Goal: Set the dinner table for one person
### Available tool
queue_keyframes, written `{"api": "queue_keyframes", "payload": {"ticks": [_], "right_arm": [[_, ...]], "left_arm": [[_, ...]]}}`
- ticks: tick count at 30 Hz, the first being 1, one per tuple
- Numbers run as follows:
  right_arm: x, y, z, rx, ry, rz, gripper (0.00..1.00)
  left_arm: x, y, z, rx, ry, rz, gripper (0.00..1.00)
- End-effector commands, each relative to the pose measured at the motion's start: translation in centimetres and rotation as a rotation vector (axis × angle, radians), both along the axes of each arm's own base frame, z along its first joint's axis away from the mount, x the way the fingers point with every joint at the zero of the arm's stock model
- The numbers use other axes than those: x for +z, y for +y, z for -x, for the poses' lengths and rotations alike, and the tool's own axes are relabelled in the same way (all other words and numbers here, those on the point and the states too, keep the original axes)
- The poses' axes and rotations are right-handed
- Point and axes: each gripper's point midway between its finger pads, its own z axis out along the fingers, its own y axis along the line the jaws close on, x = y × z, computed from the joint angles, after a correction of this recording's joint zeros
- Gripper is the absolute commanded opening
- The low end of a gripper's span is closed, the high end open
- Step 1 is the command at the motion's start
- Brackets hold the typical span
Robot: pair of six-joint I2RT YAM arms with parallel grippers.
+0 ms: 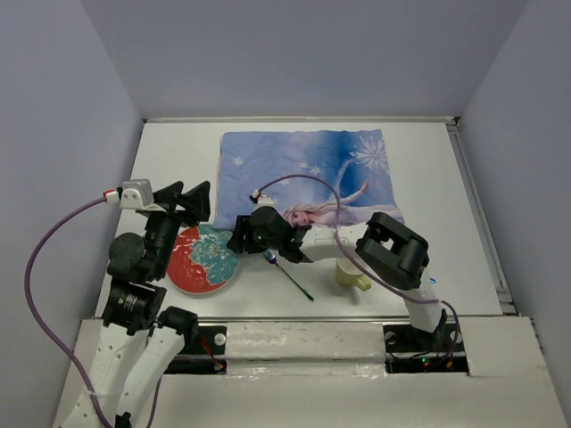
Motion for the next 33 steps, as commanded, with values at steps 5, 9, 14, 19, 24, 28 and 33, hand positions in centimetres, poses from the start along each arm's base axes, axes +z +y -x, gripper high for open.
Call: {"api": "queue_keyframes", "payload": {"ticks": [5, 9, 14, 19, 24, 28, 33], "right_arm": [[-0.2, 3.2, 0.2, 0.013, 0.068, -0.08, 0.49], [-0.9, 4.0, 2.1, 0.071, 0.125, -0.137, 0.12], [2.5, 4.6, 4.6, 0.14, 0.108, -0.252, 0.0], [10.5, 4.5, 4.2, 0.186, -0.058, -0.323, 0.0], [17.0, 1.1, 0.6, 0.135, -0.194, -0.366, 0.0], [23.2, -3.7, -3.6, 0.071, -0.273, -0.466, 0.0], [25.6, -11.5, -10.2, -0.101, -0.342, -0.474, 0.0]], "left_arm": [[1.3, 1.2, 1.0, 0.065, -0.054, -0.016, 0.79], [1.6, 1.5, 1.3, 0.079, -0.062, -0.012, 0.78], [1.7, 4.1, 1.6, 0.211, -0.05, 0.015, 0.79], [2.6, 6.0, 3.0, 0.287, -0.085, 0.077, 0.99], [3.4, 7.3, 4.3, 0.327, -0.129, 0.118, 0.99], [2.9, 6.8, 3.9, 0.306, -0.123, 0.108, 0.99], [2.2, 5.4, 3.1, 0.247, -0.101, 0.078, 0.99]]}}
